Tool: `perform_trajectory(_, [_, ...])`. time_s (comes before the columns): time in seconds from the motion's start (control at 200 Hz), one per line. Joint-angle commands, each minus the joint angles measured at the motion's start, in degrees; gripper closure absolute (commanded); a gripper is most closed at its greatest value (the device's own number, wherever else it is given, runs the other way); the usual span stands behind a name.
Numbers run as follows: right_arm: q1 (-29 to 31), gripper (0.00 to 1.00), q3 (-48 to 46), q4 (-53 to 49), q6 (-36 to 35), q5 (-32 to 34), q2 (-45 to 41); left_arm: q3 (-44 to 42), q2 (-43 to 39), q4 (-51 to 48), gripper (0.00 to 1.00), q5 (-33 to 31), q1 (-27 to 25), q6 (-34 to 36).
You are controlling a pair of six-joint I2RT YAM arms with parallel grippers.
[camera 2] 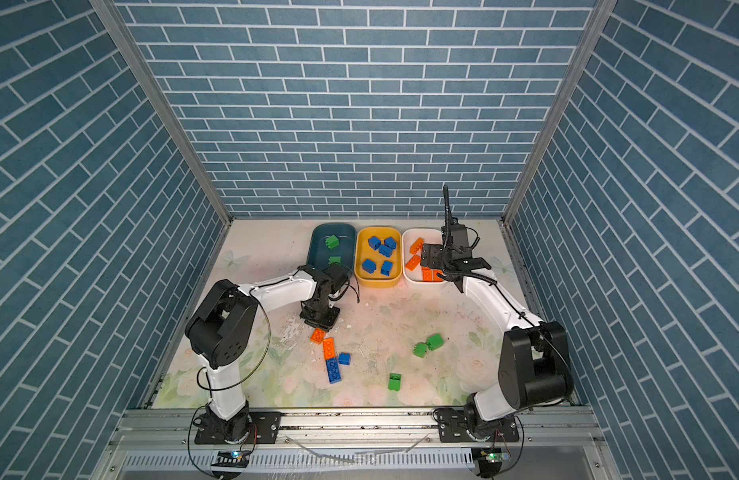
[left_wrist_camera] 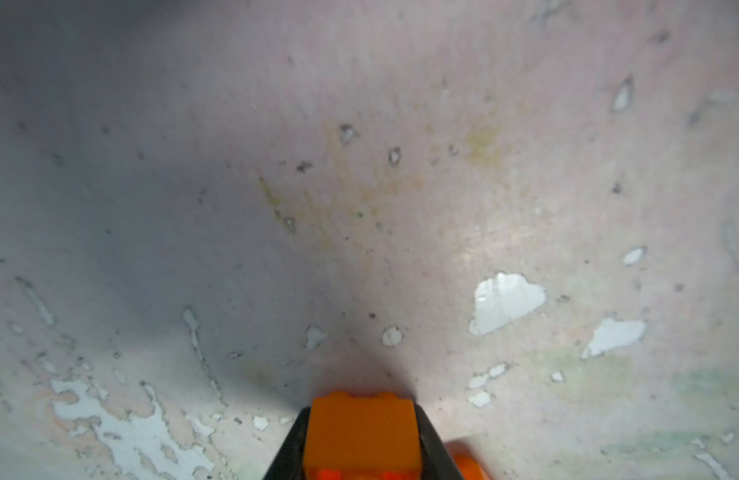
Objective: Sort the legos into containers by color
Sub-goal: 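Carry the orange brick over the yellow bin into the white bin and release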
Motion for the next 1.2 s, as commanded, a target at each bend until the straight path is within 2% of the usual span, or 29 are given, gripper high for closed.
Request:
perform_trajectory(0.0, [0.0, 0.04, -2.5, 0.6, 3.3, -3.5, -1.7, 2.0, -0.7, 0.5, 0.69, -1.4, -0.1, -0.9])
perform_trajectory(0.12, [0.3, 0.04, -5.5, 3.8, 5.7, -9.9, -2.4, 4.1, -2.8, 3.0, 0.7, -0.2, 0.1, -3.5])
perform_trajectory(0.345, [4.2, 0.08, -18.5, 27.2, 10.0, -18.9, -4.3, 9.8, -5.0, 14.6, 0.71, 4.4, 0.2, -14.6])
perform_trajectory(0.53, [9.2, 0.04, -18.6, 27.7, 5.9, -23.3, -1.7, 15.1, -2.7, 22.5, 0.72, 6.6, 0.2, -21.2])
perform_trajectory(0.65, [11.9, 0.08, -17.8, 29.9, 4.5, -29.6, 0.8, 17.6, -1.4, 25.9, 0.72, 7.9, 0.0, -24.7])
perform_trajectory(0.775, [14.9, 0.11, -16.8, 36.1, 3.9, -34.0, 3.8, 18.1, -1.2, 28.5, 0.72, 6.2, -0.9, -27.9])
perform_trajectory(0.835, [15.9, 0.12, -16.0, 38.8, 4.0, -34.3, 5.4, 17.3, -1.4, 30.2, 0.72, 6.2, -1.0, -29.7])
perform_trajectory(0.995, [16.9, 0.18, -15.3, 46.9, 6.4, -29.8, 8.5, 16.5, -1.9, 31.7, 0.72, 6.4, -1.2, -31.2])
perform_trajectory(1.06, [16.8, 0.23, -15.0, 49.0, 7.5, -27.1, 9.7, 16.3, -2.1, 31.9, 0.72, 6.8, -1.2, -31.3])
perform_trajectory(1.195, [16.9, 0.4, -14.9, 54.7, 8.4, -26.9, 11.4, 15.3, -2.2, 32.7, 0.71, 7.9, -1.2, -32.2])
